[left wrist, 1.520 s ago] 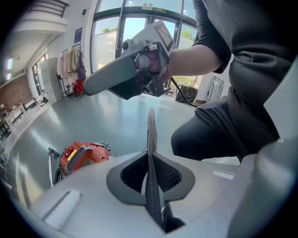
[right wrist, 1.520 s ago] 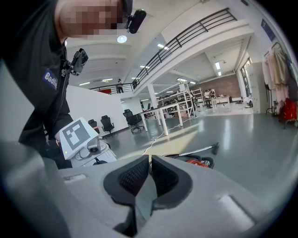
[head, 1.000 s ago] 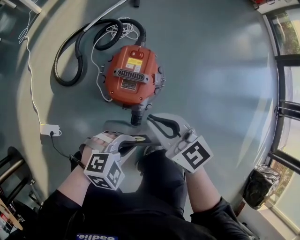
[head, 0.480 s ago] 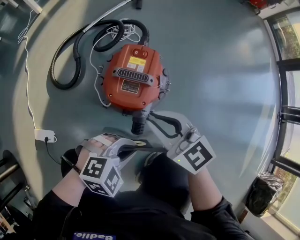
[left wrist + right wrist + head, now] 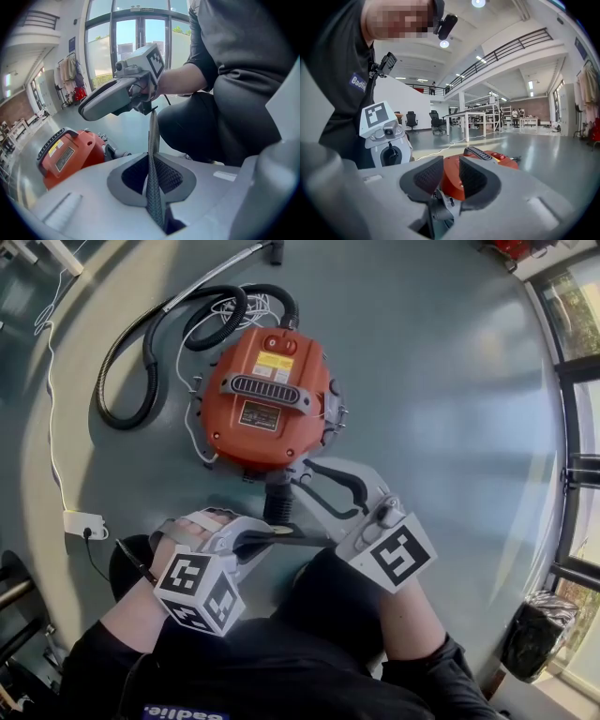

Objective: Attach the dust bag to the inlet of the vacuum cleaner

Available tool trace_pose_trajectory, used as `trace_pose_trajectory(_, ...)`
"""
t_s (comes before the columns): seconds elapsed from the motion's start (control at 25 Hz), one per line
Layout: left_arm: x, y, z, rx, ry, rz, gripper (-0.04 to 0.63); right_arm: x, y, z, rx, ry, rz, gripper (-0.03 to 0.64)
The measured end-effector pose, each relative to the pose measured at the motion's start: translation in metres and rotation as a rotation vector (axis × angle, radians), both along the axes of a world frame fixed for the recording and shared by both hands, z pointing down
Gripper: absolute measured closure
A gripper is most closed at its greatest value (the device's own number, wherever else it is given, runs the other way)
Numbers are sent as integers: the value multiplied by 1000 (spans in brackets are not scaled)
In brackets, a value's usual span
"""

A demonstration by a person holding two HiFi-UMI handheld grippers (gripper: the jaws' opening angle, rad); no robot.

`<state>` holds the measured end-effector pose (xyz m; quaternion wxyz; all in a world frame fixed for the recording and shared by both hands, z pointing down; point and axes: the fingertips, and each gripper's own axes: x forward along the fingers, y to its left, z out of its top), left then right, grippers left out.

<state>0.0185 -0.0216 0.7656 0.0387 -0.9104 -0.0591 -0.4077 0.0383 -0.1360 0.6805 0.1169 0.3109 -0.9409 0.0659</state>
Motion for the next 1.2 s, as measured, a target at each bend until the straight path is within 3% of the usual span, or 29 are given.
trace_pose_trajectory(0.64, 9, -8, 35, 64, 53, -47, 552, 16, -6, 14, 75, 45, 18, 506)
trace_pose_trajectory(1.2, 11, -17, 39, 56, 83, -38, 543, 28, -50, 33, 100, 132, 26, 472)
